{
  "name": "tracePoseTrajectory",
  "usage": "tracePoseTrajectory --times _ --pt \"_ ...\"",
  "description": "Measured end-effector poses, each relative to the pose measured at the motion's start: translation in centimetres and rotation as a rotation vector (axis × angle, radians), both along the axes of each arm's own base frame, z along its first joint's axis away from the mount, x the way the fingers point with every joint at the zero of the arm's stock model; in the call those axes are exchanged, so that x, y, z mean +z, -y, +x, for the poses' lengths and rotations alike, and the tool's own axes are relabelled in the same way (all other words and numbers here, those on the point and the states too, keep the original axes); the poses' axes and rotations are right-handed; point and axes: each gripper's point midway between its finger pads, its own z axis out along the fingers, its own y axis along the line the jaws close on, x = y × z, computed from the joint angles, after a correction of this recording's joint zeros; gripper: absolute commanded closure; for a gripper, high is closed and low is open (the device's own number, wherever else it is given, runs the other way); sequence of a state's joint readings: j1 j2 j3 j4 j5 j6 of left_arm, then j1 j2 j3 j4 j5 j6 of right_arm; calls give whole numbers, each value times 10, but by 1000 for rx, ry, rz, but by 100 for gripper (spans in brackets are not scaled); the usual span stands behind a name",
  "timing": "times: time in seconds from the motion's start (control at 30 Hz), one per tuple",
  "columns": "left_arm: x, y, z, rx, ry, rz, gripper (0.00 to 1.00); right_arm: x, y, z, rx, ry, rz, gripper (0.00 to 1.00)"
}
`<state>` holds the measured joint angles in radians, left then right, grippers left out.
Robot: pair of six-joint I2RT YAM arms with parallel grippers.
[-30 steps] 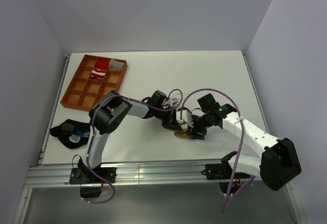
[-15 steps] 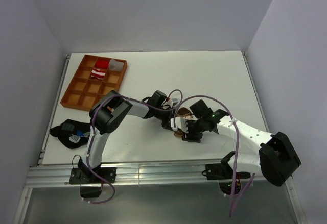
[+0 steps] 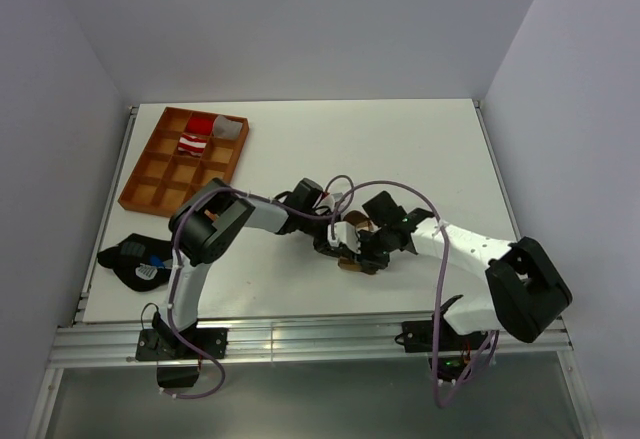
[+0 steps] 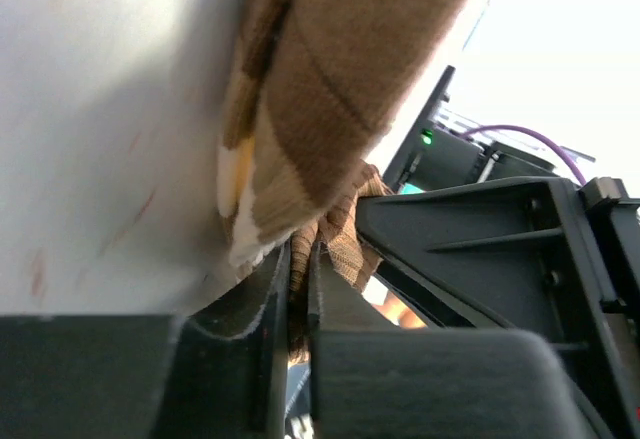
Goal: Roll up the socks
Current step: Roll the sock at the center of the board.
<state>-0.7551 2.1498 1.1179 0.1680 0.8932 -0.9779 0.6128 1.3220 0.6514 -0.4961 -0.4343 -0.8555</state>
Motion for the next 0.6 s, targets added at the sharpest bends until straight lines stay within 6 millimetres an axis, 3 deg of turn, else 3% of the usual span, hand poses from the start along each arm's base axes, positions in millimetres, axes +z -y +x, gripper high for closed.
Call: tracePoseTrajectory --times 0.13,0.33,0.6 --pt "1 -9 3 47 77 31 70 0 -6 3 -9 -54 6 85" --pt "9 -17 16 119 224 61 58 1 -10 8 -45 -171 21 86" --pt "10 -31 29 227 360 89 59 3 -8 11 -87 -321 10 86"
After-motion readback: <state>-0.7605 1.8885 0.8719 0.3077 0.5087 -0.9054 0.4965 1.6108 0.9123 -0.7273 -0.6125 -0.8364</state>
